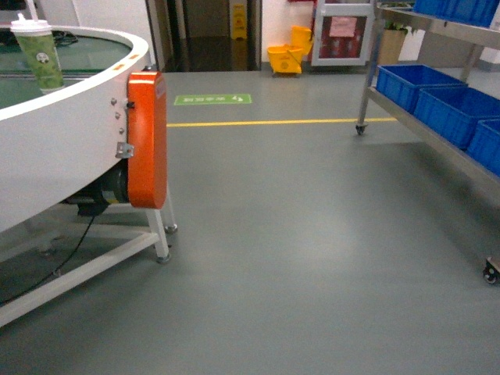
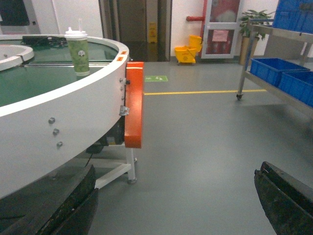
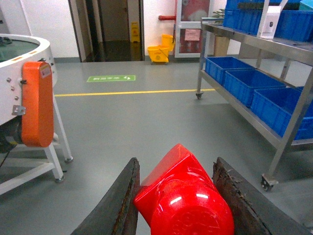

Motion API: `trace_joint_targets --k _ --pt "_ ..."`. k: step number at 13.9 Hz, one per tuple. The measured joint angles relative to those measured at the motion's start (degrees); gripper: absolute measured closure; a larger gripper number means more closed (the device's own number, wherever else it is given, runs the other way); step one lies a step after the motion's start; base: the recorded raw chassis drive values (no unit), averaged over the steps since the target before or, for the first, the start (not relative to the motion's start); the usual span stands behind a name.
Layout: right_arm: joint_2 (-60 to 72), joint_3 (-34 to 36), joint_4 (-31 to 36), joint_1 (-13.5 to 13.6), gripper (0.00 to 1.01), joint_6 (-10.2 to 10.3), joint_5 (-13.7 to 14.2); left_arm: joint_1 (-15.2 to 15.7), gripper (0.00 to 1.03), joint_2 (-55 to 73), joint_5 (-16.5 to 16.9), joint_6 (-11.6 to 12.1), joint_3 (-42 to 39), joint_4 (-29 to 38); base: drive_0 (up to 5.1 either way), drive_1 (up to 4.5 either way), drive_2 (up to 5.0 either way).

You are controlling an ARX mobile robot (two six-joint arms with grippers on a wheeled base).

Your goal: Pick red block from blue box to shelf

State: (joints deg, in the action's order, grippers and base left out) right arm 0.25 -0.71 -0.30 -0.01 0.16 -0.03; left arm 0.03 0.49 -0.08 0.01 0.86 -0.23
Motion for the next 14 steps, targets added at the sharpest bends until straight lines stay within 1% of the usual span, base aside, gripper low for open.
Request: trace_joint_targets --k 14 --pt "0.00 0.00 0.00 0.00 0.63 0.00 0.00 0.00 0.05 0.00 0.02 0.00 0.00 0.02 -1.3 -1.31 -1.3"
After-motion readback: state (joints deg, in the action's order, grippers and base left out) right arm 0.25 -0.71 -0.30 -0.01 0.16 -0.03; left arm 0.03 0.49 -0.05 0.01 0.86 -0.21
